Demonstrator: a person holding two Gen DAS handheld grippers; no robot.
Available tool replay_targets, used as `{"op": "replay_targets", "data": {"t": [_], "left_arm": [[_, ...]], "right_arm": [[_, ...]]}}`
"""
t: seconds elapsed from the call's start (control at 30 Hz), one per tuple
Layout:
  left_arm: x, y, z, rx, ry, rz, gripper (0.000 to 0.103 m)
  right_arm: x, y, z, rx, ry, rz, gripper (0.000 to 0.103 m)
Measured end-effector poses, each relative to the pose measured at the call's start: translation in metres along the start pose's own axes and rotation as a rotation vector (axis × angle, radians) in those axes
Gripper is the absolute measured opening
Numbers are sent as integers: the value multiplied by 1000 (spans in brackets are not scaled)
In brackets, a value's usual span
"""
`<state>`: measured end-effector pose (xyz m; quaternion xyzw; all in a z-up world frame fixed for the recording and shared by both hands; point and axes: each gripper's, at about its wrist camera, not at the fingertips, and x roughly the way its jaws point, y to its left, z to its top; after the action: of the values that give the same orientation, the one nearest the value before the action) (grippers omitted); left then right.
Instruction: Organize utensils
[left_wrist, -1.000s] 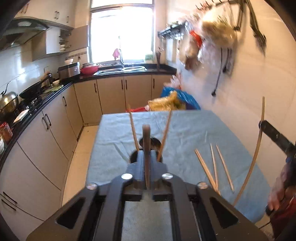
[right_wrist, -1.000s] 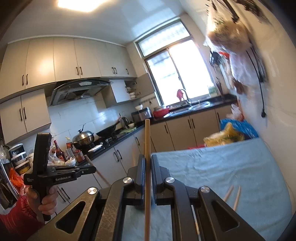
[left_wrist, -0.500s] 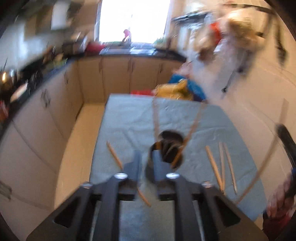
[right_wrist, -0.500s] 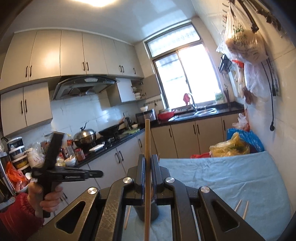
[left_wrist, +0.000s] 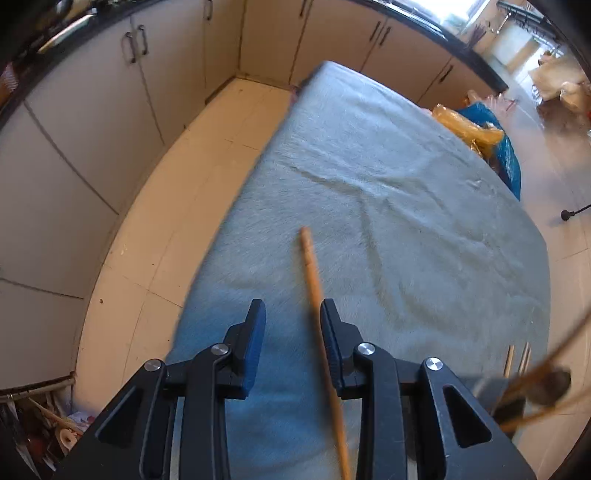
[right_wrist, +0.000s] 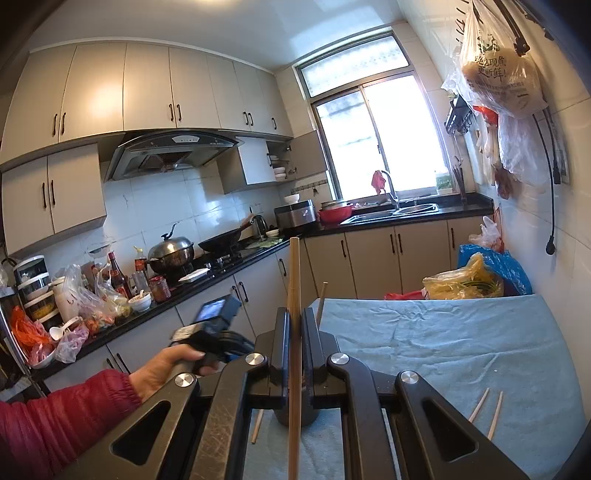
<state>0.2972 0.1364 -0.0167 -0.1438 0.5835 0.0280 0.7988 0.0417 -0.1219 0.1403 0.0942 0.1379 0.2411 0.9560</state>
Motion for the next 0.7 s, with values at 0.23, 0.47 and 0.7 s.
{"op": "replay_targets", "data": {"t": [0.23, 0.47, 0.7], "left_arm": [[24, -23, 17, 9, 2, 92, 26], [2, -30, 0, 62, -75, 77, 7], [-97, -29, -33, 112, -272, -19, 7]], "right_arm": [[1, -15, -6, 24, 11, -2, 7], [-3, -25, -6, 46, 9, -8, 7], [-7, -15, 2, 37, -24, -3, 7]]}}
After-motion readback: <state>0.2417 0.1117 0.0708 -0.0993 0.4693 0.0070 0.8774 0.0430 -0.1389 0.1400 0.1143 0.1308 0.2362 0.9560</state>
